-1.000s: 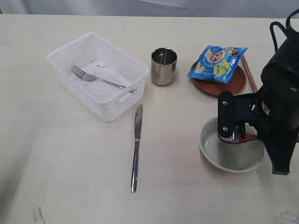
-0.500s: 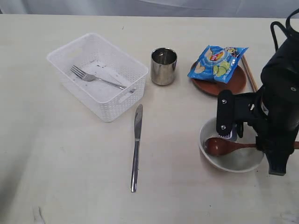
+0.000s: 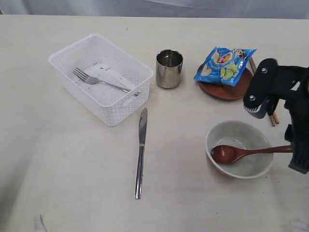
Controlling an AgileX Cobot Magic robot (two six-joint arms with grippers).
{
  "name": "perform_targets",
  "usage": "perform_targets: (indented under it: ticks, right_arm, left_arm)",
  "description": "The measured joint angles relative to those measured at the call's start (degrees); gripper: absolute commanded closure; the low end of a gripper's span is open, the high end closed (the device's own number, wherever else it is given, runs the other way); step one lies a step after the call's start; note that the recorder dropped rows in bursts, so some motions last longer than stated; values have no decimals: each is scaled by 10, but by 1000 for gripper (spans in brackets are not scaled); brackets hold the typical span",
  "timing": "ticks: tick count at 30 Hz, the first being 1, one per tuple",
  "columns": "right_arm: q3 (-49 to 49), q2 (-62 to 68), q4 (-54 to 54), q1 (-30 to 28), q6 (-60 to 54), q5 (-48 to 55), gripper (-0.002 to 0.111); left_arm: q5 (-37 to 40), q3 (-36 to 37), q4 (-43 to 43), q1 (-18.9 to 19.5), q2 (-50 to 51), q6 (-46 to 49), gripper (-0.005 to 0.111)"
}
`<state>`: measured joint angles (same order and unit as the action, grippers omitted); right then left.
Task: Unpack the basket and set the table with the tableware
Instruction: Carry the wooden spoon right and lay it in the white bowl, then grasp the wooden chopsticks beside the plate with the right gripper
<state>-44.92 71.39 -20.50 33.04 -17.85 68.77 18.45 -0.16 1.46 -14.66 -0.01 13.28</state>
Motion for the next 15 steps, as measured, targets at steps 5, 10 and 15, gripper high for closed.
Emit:
perform_targets:
  ticks: [5, 10, 15]
  right_arm:
    - [0, -81, -39, 0, 179, -8, 59]
    - [0, -80, -76, -56, 388, -109, 59]
    - [-3, 26, 45, -185, 403, -209, 59]
  left_arm:
    - [0, 0, 0, 0, 0, 0, 107]
    - [0, 0, 0, 0, 0, 0, 107]
    - [0, 0, 0, 0, 0, 0, 107]
